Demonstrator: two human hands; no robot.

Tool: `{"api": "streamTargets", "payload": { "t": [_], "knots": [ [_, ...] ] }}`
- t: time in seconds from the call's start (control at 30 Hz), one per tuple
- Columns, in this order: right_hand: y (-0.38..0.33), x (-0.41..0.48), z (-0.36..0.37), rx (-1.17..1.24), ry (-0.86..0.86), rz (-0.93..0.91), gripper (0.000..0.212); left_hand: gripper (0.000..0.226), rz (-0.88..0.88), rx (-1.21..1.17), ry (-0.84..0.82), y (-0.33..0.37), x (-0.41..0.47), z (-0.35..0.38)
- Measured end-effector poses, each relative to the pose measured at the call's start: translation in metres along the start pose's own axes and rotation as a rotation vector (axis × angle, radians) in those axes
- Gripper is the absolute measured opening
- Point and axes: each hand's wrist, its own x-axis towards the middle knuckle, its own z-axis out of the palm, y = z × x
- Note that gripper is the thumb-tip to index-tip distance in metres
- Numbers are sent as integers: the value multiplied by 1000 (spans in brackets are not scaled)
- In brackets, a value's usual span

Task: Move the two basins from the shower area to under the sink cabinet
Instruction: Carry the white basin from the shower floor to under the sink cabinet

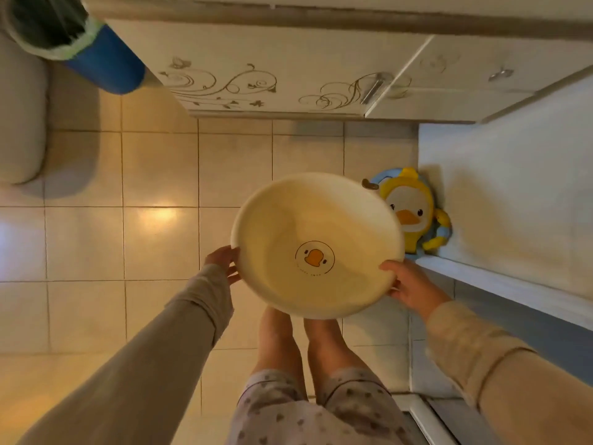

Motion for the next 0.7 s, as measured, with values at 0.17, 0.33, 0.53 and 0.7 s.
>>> {"api": "streamTargets", "payload": {
  "t": [0.17, 0.33, 0.53, 0.7],
  "knots": [
    [19, 87, 35, -19, 73, 41, 40, 17, -20, 18, 26, -15, 94, 8],
    [35, 208, 89, 43, 69, 38, 36, 17, 43, 4, 12, -10, 203, 17],
    [-3, 355, 128, 157, -9, -133, 17, 17, 237, 73, -113, 42, 330, 69],
    [-85, 446, 145, 159, -10, -296, 34, 15, 344, -43, -131, 88, 405, 133]
  ]
}}
